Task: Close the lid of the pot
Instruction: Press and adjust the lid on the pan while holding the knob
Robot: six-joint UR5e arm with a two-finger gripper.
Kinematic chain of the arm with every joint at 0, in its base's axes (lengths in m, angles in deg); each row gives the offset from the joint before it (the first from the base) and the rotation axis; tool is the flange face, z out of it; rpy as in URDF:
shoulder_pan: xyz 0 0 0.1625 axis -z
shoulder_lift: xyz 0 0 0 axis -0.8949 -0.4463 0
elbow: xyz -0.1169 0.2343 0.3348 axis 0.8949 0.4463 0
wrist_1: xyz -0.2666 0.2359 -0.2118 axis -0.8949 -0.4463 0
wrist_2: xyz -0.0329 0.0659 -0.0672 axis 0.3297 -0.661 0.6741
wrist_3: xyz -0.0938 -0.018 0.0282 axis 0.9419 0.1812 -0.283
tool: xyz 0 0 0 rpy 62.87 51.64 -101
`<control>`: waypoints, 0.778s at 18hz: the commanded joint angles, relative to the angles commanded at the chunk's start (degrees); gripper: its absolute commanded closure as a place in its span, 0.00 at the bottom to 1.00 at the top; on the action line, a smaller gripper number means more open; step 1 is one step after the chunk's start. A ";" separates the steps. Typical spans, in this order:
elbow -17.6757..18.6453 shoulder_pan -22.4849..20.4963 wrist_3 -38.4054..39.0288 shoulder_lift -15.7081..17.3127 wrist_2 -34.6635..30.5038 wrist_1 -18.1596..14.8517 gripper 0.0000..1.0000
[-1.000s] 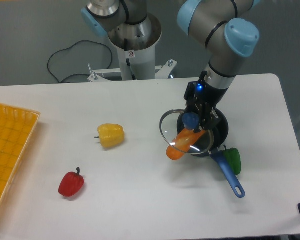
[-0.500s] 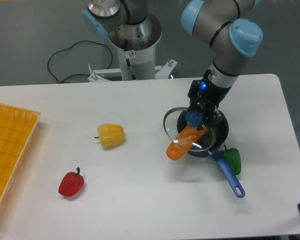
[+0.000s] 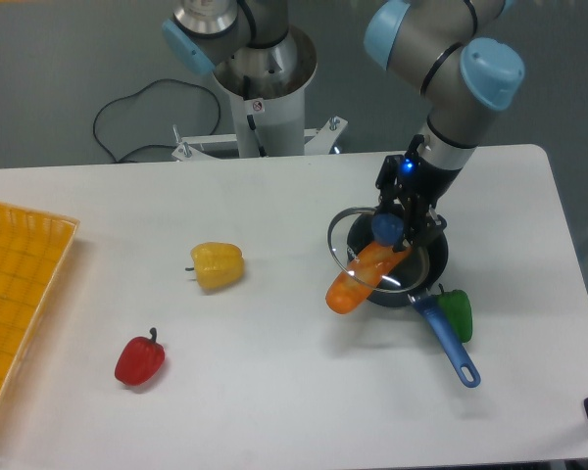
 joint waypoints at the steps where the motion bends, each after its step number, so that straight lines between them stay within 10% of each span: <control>1: 0.09 0.00 0.00 0.00 0.00 0.00 0.41; 14: 0.35 -1.41 -0.35 -0.09 0.70 -0.09 0.41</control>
